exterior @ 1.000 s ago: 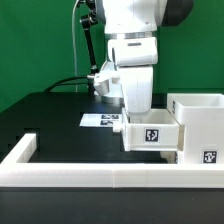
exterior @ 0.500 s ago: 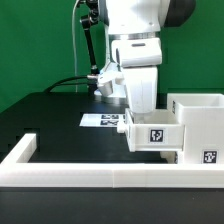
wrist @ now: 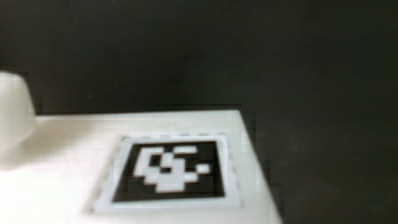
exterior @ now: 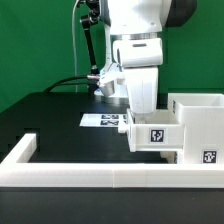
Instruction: Assemble drawer
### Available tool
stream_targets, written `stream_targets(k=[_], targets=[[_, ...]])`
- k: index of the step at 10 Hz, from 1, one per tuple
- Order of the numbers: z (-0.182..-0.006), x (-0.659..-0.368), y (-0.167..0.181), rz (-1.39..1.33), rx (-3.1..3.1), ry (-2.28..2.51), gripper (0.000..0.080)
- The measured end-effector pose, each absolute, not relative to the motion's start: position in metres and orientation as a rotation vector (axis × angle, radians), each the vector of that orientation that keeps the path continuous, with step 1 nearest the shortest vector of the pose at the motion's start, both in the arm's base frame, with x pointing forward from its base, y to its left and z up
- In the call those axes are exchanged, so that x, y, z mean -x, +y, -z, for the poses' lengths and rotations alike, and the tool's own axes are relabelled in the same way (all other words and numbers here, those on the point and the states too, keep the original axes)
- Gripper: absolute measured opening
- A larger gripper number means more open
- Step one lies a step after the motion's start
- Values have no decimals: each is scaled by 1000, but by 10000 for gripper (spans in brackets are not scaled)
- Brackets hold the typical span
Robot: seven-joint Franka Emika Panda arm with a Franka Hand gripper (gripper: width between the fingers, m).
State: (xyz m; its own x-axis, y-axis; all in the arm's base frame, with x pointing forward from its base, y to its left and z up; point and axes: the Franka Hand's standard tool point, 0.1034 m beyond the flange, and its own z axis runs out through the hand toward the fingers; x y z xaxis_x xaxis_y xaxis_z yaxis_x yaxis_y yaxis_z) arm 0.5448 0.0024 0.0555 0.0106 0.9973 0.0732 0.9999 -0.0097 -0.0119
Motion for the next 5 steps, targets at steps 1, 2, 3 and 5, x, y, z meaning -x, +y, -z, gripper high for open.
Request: stream_targets(k=[1,2,3,5], targets=[[-55,-546,9,74,2178,-2180,44],[-54,-546,13,75,2173,-2186,44],[-54,-546,14,72,2195,-2166,44],[-54,-546,13,78,2204,-2161,44]])
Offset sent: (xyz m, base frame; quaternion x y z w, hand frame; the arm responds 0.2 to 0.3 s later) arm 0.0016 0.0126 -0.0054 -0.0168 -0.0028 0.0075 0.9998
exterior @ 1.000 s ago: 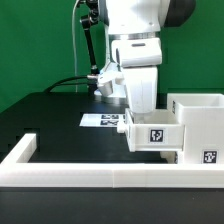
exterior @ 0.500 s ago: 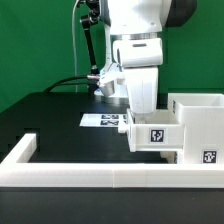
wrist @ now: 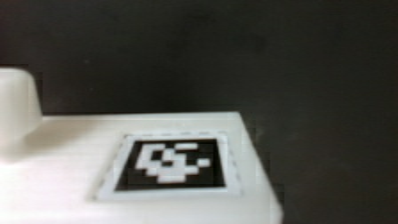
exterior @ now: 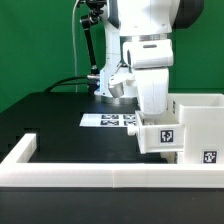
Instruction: Assemble drawer
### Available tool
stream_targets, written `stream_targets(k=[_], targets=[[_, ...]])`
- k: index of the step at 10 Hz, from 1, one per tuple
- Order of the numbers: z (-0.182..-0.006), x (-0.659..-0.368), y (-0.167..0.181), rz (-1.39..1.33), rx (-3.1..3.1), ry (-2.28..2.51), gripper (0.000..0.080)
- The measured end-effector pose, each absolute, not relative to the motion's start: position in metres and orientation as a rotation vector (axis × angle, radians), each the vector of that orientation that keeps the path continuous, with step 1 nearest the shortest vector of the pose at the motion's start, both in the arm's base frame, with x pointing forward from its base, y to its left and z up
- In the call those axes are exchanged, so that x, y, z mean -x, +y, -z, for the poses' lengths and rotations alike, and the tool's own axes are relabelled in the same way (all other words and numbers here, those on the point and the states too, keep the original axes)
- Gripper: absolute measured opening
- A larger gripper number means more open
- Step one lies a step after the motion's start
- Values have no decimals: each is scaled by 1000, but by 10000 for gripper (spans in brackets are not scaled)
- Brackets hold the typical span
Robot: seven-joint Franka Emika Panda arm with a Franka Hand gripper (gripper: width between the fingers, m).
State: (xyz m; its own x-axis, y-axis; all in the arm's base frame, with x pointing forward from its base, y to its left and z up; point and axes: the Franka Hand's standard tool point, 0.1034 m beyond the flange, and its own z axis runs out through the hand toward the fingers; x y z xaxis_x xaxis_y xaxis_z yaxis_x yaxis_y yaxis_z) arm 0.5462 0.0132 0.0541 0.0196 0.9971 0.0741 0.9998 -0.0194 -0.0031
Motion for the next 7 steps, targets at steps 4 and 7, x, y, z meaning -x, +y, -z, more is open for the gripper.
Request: stream_targets(k=[4,7], targets=[[-57,-547,12,79,2207,-2162,287],[-80,-550,8,59,2212,-2174,600]])
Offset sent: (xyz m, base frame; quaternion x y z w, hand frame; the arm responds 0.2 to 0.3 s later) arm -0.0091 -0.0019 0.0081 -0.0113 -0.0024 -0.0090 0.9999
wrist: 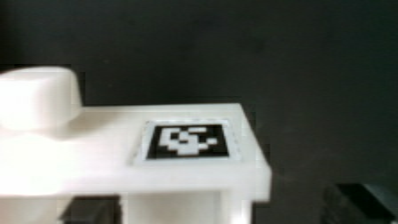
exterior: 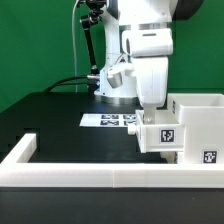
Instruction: Assemble drawer
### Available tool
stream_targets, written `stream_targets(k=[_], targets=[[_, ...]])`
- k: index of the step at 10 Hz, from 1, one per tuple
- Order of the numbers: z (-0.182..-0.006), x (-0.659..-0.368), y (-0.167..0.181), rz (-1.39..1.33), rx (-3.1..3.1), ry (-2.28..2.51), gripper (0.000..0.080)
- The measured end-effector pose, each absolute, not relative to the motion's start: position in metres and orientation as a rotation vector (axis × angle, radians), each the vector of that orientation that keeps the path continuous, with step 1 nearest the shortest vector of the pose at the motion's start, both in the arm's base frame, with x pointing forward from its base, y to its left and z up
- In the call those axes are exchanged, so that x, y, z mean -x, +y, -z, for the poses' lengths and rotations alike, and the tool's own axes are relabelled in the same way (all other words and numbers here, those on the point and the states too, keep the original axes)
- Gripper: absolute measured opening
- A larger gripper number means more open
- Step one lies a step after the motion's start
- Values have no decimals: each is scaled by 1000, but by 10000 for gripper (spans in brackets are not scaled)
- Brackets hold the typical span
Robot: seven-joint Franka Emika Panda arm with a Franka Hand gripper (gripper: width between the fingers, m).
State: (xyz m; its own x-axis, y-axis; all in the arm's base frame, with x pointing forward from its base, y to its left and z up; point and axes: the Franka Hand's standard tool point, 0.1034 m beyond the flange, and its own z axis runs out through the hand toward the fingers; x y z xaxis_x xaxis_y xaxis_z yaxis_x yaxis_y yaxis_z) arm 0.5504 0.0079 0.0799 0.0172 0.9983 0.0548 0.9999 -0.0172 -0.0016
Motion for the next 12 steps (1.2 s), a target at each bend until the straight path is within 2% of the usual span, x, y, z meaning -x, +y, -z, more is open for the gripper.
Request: stream_targets(k=[1,2,4,6,8,10,12], targets=[[-89,-552,4,47,2215,-2175,600],[-95,-556,-3,35,2214,-2175,641],[-104,-565,-33,11,2175,-2209,647],[-95,-580,-62,14,2173,-2202,649],[-93,-578,-59,20,2146,-2214,649],[-73,-580,-62,125,2100,-2125,649],[-67,-585,-52,202,2084,-2070,649]])
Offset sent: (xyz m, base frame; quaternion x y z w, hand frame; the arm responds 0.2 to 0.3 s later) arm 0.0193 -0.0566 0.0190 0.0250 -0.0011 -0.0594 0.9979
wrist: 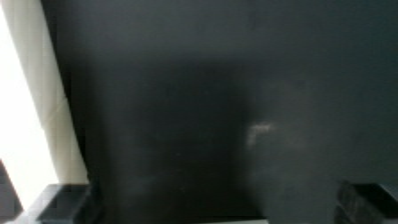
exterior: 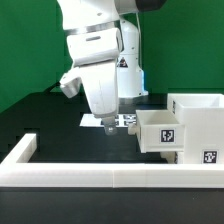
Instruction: Assemble drawer
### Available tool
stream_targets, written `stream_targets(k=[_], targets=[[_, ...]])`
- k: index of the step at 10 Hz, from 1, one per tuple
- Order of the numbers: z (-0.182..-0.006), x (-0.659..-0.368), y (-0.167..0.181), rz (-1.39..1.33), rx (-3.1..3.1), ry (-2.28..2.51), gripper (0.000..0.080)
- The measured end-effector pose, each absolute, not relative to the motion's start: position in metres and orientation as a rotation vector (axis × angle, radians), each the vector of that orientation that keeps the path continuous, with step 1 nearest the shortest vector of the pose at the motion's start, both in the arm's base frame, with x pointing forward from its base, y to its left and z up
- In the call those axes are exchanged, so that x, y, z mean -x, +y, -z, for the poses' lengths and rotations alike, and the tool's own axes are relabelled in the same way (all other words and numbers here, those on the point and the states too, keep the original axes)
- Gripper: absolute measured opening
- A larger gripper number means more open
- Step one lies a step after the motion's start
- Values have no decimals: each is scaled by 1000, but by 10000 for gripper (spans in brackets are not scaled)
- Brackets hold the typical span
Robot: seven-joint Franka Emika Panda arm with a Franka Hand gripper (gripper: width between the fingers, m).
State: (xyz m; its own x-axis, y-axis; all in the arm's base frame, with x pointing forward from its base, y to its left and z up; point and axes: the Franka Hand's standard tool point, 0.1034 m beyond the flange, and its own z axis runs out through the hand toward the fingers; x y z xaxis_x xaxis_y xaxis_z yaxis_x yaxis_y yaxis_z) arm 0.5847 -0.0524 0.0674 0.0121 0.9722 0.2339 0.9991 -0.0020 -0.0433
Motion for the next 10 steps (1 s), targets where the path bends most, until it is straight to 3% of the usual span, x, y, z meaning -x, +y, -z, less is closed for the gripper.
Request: stream_targets(k=[5,10], targets=[[-67,-579,-8,262,2065,-2021,649],[-68,-581,5,261,2072,-2008,649]])
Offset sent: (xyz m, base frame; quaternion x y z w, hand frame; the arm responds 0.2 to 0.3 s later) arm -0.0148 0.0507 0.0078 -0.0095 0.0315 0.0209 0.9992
